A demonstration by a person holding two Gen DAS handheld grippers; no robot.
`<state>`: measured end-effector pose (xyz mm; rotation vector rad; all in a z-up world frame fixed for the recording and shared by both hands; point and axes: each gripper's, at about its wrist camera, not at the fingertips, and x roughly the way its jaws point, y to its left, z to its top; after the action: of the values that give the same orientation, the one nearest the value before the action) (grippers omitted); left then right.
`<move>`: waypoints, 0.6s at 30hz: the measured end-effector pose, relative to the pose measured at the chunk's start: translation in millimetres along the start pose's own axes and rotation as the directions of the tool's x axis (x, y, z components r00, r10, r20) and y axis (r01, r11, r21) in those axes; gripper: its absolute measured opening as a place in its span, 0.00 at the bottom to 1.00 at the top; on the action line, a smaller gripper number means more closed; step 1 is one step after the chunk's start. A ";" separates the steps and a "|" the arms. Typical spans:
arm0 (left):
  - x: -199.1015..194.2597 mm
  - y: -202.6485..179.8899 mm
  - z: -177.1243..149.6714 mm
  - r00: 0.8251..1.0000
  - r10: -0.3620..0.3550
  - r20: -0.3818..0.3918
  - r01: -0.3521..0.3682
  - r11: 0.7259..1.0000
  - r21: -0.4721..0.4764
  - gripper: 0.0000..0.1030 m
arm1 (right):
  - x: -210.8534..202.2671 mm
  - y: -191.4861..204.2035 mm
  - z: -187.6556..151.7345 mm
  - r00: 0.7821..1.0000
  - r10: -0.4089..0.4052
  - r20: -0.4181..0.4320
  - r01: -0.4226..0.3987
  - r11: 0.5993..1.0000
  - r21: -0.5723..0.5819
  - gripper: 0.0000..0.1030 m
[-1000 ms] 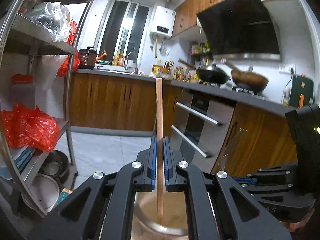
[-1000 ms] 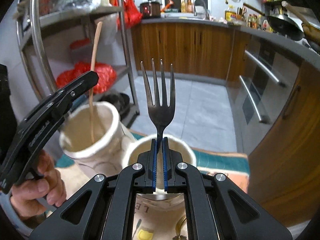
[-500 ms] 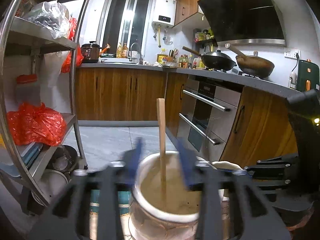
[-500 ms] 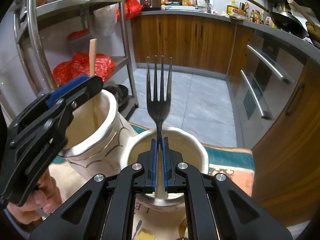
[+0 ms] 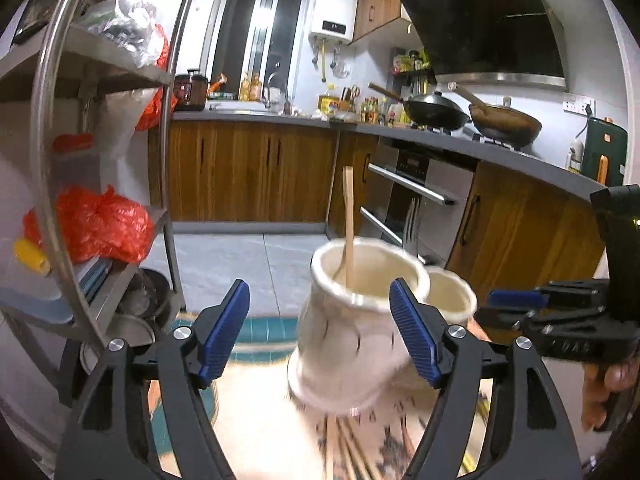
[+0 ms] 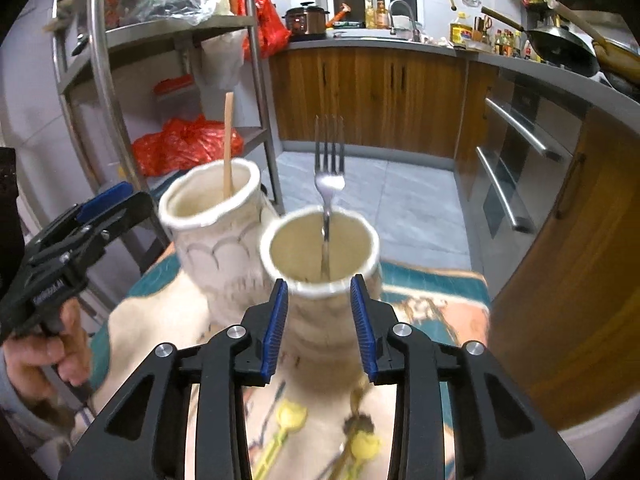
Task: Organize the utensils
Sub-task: 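Move both open tools back over the utensils on the table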
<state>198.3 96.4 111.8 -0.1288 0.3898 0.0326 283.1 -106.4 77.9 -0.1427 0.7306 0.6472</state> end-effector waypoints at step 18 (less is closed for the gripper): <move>-29.2 23.4 -80.8 0.980 0.026 -0.199 -0.021 0.999 0.024 0.69 | -29.2 -40.2 -97.5 0.988 -0.011 -0.152 0.022 0.997 0.071 0.33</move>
<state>139.5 108.7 46.0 -0.1066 0.5917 0.0389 234.5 -186.0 20.7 -0.1318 0.8978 0.5978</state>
